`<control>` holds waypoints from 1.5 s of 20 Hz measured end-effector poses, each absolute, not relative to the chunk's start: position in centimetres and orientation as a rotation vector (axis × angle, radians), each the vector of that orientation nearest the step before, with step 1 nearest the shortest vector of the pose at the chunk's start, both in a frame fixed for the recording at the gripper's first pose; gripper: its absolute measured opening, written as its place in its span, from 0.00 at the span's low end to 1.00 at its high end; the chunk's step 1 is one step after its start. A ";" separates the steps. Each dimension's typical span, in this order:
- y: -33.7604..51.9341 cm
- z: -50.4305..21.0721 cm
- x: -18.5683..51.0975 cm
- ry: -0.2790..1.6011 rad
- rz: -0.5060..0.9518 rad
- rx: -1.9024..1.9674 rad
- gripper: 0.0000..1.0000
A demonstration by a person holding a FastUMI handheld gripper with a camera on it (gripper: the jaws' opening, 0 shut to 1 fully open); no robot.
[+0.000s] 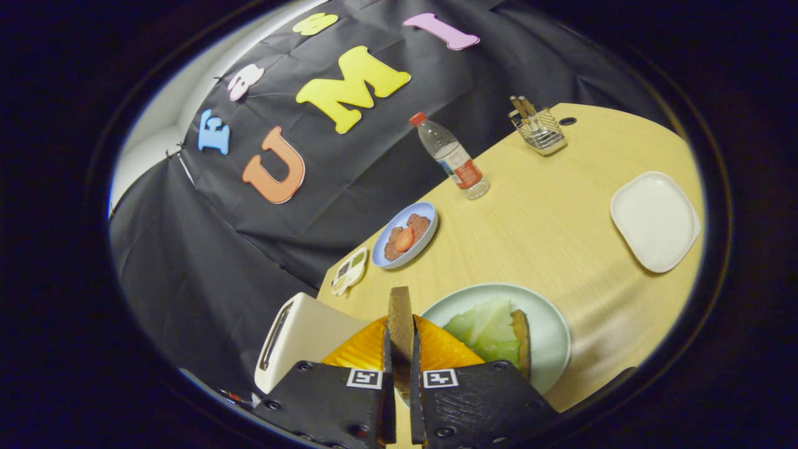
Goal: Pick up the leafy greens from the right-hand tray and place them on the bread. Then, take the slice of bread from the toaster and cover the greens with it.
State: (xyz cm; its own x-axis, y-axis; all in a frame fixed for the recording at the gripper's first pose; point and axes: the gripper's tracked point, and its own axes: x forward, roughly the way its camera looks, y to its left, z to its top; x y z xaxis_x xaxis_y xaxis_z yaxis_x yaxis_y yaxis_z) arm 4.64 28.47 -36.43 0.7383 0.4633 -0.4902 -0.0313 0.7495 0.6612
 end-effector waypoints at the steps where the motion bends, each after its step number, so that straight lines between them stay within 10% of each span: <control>1: 28.2 -36.8 4.7 0.697 0.283 0.667 0.09; 10: 24.6 -40.9 2.8 0.786 0.185 0.486 0.23; 14: 23.2 -40.8 2.3 0.785 0.183 0.401 0.68; 19: 21.1 -37.7 2.5 0.714 0.199 0.313 0.95; 30: 10.3 -19.1 3.5 0.361 0.190 0.096 0.96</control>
